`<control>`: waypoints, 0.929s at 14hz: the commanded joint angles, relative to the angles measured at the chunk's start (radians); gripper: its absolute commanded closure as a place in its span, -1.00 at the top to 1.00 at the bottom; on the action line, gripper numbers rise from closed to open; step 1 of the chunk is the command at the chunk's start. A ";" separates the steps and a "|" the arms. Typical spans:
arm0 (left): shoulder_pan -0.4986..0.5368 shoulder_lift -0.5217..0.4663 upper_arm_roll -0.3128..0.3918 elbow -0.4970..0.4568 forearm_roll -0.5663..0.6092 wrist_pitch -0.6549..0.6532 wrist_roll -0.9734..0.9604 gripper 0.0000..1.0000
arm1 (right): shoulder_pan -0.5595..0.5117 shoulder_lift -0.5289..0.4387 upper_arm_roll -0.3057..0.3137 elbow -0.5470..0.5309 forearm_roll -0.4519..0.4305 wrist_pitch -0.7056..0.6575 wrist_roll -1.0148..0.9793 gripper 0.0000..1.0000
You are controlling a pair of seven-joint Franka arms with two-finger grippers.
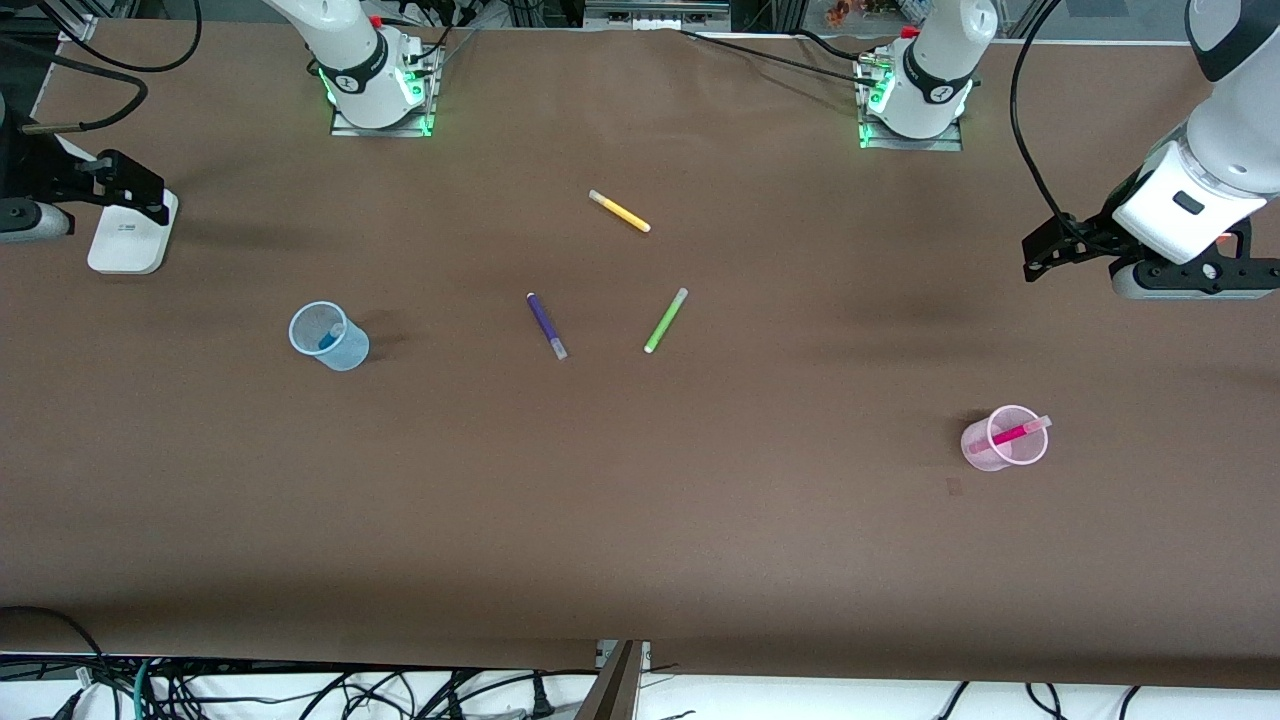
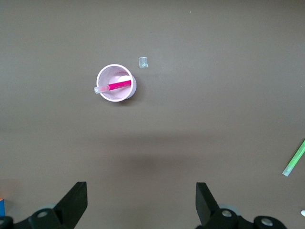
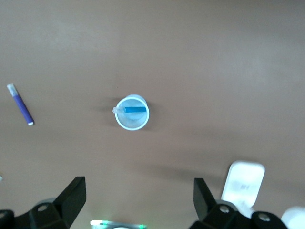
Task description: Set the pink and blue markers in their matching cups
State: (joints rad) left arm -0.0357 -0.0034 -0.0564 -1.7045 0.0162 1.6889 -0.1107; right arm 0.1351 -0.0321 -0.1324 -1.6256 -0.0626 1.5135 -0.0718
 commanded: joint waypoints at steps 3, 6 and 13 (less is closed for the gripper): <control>-0.001 -0.007 -0.002 0.002 -0.024 0.003 -0.004 1.00 | -0.017 0.007 0.011 -0.007 0.085 -0.028 0.099 1.00; -0.001 -0.007 -0.002 0.002 -0.024 -0.005 -0.006 1.00 | -0.022 0.026 -0.001 0.013 0.087 -0.032 0.092 1.00; -0.001 -0.009 -0.003 0.002 -0.028 -0.017 -0.006 1.00 | -0.020 0.026 0.000 0.015 0.078 -0.026 0.087 1.00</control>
